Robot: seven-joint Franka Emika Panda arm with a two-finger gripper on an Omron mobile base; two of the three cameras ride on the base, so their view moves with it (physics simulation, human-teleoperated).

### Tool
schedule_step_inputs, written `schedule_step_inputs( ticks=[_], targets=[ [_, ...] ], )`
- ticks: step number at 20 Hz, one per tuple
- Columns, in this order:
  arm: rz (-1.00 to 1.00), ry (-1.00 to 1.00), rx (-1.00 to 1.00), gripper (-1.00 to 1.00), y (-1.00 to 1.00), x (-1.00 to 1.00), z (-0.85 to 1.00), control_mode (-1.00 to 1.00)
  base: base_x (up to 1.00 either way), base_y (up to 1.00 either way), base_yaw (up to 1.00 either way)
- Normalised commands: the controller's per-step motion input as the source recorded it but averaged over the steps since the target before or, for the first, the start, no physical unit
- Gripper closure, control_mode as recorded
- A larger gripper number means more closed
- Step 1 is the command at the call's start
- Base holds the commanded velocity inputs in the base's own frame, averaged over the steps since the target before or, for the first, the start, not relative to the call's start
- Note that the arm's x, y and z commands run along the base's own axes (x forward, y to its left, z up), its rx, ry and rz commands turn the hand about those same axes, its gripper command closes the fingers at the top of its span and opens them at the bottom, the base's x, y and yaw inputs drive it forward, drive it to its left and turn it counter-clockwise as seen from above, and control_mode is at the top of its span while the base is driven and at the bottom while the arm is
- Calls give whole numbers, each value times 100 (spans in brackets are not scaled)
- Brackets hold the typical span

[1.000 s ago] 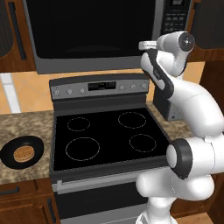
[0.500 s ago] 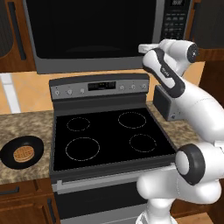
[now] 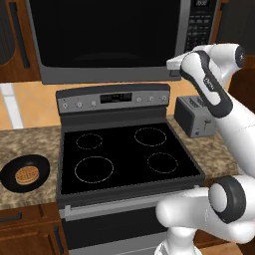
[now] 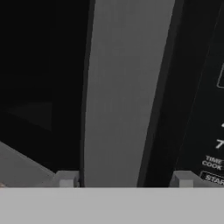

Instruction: Open the microwave, place the bowl with waffle inside the microwave, then close the microwave door and turn it on.

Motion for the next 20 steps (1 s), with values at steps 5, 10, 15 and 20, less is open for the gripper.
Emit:
schedule_step_inputs(
  ticks=[5,10,15,20],
  targets=[
    [17,3,-35,100,100,-100,63,-100,0,0,0],
    [17,1,-35,100,100,-100,56,-100,0,0,0],
    [13,0,-35,100,100,-100,47,-100,0,0,0],
    [13,0,-34,100,100,-100,43,-100,0,0,0]
  ],
)
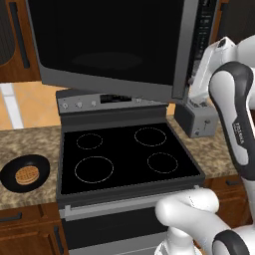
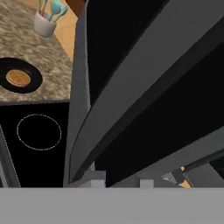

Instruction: Open the microwave, place the bowl with waffle inside the microwave, then close the microwave door and turn it on.

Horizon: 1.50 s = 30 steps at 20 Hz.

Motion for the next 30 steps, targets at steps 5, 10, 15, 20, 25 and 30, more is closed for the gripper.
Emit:
schedule_step_inputs(
  ticks=[5,10,15,20,25,30],
  targets=[
    [11,0,-34,100,100,-100,32,-100,0,0,0],
    [8,0,-36,100,100,-81,8,-100,0,0,0],
    [7,0,-34,100,100,-65,0,-100,0,0,0],
    [22,1,-7,100,78,-85,8,-100,0,0,0],
    [28,0,0,100,7,-100,3,-100,0,0,0],
    [26,0,13,100,-59,-94,0,-100,0,0,0]
  ],
)
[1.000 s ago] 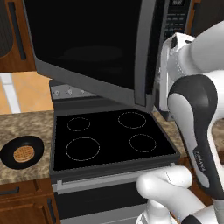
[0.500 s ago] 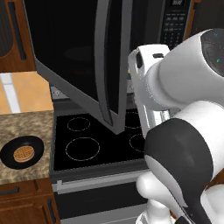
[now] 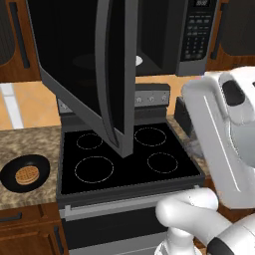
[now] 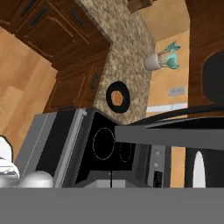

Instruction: Open the microwave, place the bowl with waffle inside the microwave, then close the microwave door and turn it on.

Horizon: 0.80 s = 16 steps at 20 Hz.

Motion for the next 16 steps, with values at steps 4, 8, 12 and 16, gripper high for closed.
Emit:
schedule_step_inputs(
  ticks=[4,8,12,16],
  targets=[
    [28,0,24,100,-100,-17,4,-100,0,0,0],
    [29,-2,23,100,-100,14,4,-100,0,0,0],
    [38,-14,20,100,-79,75,-8,-100,0,0,0],
    [47,-24,21,100,-17,100,-24,-100,0,0,0]
  ],
)
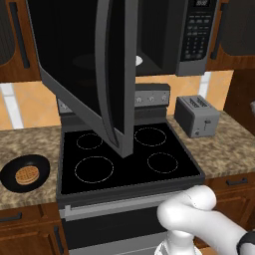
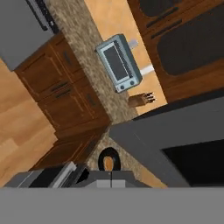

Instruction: Open the microwave, place the bowl with waffle inside the microwave, then close the microwave door and turn it on.

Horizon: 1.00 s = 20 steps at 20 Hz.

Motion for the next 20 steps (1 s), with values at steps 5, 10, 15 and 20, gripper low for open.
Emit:
schedule_step_inputs(
  ticks=[5,10,15,20],
  targets=[
    [43,-49,13,100,10,95,-41,-100,0,0,0],
    [30,-41,11,100,34,63,-28,-100,0,0,0],
    [20,-29,6,100,73,42,-1,-100,0,0,0],
    [17,-19,0,100,99,32,3,-100,0,0,0]
  ],
)
